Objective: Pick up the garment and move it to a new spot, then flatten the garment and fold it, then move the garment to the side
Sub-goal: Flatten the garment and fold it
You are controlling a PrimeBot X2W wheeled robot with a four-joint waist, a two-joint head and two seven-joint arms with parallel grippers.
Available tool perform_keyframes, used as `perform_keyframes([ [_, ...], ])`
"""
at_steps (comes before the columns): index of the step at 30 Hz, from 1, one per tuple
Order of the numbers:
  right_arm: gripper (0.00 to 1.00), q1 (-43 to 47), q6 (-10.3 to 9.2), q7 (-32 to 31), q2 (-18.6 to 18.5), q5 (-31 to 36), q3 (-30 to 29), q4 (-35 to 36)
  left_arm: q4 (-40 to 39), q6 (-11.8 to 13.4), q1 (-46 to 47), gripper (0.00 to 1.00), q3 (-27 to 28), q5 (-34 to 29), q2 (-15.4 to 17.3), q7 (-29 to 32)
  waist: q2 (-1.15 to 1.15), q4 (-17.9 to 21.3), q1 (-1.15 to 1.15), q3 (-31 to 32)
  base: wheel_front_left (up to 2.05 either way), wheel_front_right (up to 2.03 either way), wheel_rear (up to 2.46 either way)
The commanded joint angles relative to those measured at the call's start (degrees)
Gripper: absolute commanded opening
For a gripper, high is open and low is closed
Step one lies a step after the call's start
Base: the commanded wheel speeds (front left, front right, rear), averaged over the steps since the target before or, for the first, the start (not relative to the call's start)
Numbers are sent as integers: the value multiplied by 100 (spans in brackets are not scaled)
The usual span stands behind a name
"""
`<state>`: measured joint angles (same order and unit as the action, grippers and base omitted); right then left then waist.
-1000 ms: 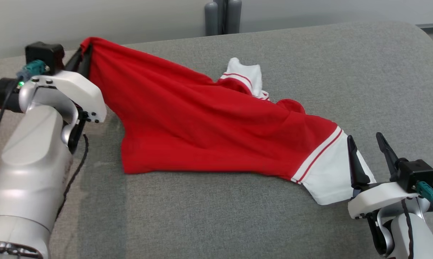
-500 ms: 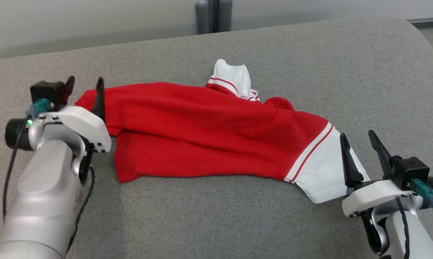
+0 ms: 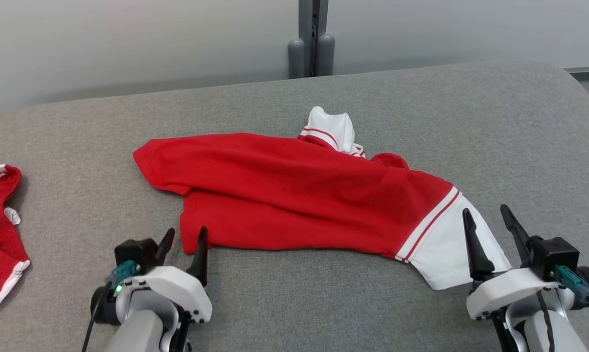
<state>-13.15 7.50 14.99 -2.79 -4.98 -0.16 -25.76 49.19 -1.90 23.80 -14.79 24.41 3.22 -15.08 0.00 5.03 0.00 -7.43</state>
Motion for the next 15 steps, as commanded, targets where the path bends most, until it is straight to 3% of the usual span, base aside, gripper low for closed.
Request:
perform_keyframes([
  [1,100,67,-2,28,-28,13,-14,-11,-21,3,-42,100,26,48,30,-11,0,-15,0,25,0,0,0],
  [15,100,-9,-2,28,-28,47,50,47,-123,84,-305,100,4,246,-20,-12,0,82,0,-94,0,0,0],
])
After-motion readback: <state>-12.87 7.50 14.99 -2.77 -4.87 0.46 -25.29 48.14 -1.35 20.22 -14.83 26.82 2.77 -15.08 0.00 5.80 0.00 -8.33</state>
